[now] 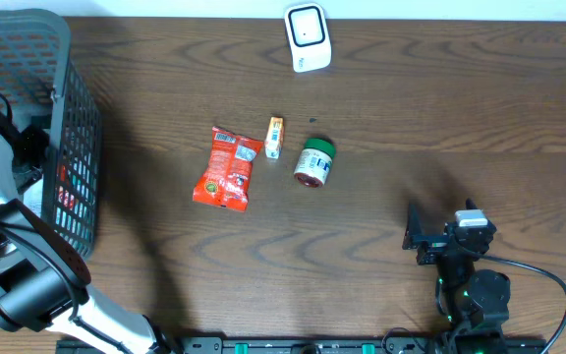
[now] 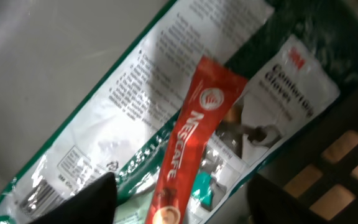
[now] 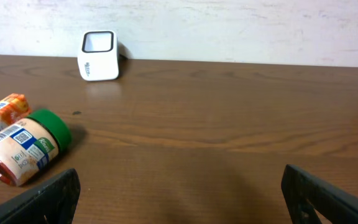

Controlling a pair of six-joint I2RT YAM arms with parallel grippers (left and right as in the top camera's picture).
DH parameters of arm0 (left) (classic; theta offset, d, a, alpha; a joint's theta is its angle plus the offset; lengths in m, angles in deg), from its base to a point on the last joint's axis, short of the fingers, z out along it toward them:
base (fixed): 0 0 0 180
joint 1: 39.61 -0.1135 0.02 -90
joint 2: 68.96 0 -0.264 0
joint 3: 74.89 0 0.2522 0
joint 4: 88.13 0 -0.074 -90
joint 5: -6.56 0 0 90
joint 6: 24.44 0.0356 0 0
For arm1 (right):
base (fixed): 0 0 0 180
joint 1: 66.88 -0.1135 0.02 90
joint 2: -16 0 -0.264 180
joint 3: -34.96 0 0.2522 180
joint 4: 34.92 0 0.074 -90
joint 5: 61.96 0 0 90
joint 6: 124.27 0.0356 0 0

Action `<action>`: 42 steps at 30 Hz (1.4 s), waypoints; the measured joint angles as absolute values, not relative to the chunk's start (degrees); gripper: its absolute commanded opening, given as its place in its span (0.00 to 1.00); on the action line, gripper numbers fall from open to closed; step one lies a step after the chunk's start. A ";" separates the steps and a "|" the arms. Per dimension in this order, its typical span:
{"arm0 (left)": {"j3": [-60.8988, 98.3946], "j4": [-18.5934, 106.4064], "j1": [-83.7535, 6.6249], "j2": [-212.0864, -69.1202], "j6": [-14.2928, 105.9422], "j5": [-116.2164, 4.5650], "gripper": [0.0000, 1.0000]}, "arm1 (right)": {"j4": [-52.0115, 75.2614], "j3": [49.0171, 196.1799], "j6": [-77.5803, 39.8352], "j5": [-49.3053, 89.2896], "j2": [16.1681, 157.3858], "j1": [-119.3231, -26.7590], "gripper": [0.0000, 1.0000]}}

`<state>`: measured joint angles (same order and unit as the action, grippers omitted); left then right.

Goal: Scan the item barcode
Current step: 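Lift the red stick sachet out of the basket, then carry the stick past the scanner and drop it right of the jar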

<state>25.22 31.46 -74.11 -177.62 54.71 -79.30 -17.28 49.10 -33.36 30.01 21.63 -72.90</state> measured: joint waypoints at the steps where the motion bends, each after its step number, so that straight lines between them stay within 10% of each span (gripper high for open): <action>1: 25.22 31.96 -74.09 -177.62 54.84 -79.30 0.72 | -17.28 49.10 -33.36 30.01 21.61 -72.90 0.99; 14: 24.54 32.51 -72.69 -178.80 54.82 -80.02 0.65 | -17.28 49.10 -33.36 30.01 21.61 -72.90 0.99; 24: 23.82 32.03 -72.72 -184.50 54.67 -80.85 0.09 | -17.26 49.10 -33.39 30.01 21.63 -72.90 0.99; 42: 36.01 28.42 -73.09 -154.30 54.34 -63.06 0.08 | -17.28 49.10 -33.36 30.01 21.63 -72.90 0.99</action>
